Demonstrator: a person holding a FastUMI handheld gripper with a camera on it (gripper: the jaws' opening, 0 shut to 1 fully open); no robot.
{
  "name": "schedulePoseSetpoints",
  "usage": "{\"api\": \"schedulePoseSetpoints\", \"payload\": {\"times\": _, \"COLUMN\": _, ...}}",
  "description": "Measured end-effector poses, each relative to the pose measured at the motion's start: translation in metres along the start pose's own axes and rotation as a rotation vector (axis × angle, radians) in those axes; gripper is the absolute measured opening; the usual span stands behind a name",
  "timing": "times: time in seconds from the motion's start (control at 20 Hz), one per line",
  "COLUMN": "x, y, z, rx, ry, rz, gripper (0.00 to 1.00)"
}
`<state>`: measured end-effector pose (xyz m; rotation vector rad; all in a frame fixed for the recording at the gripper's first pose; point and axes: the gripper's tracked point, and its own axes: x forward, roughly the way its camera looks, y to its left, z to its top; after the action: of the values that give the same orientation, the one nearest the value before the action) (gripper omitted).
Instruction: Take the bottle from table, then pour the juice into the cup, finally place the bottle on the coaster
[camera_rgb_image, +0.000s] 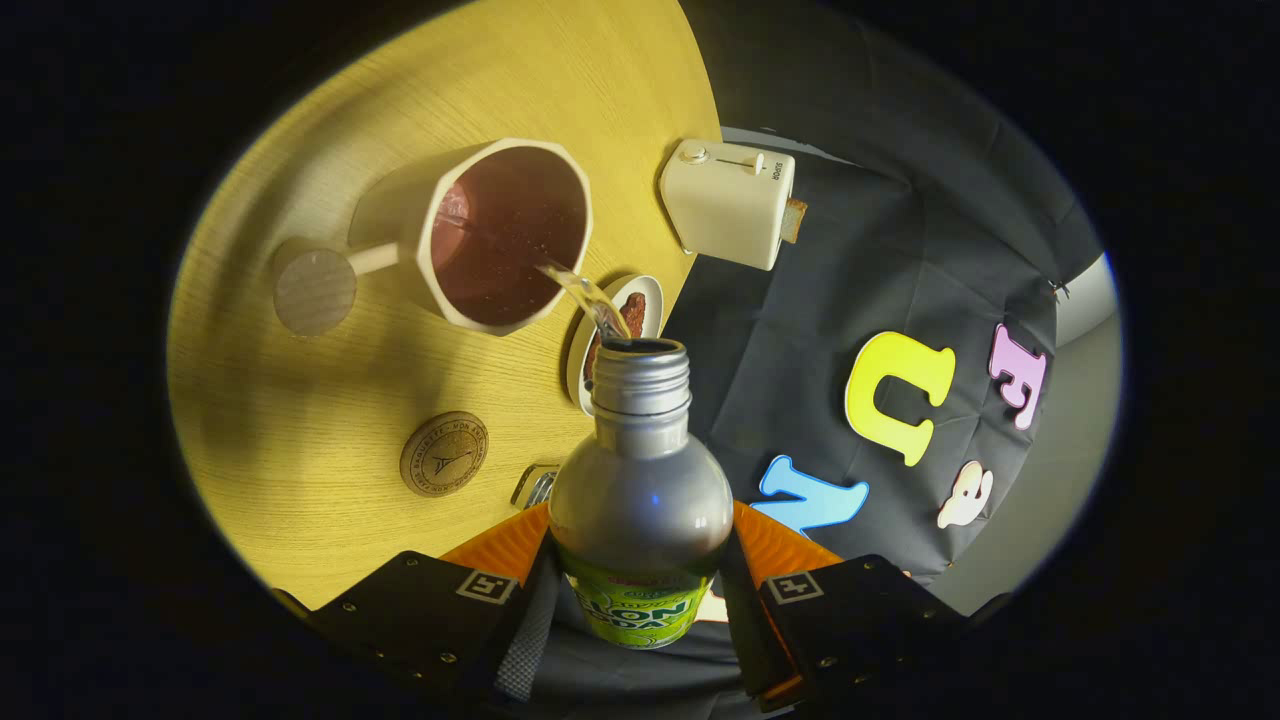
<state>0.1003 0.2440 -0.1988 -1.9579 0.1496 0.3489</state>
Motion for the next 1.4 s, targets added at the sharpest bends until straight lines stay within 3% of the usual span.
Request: {"api": "schedulePoseSetpoints", "payload": {"times": 1.4, "x": 0.0061, "y": 0.0039, "z": 0.0065, "rx": -0.239, "ry": -0.019, "rz": -0.001, "gripper": 0.75}}
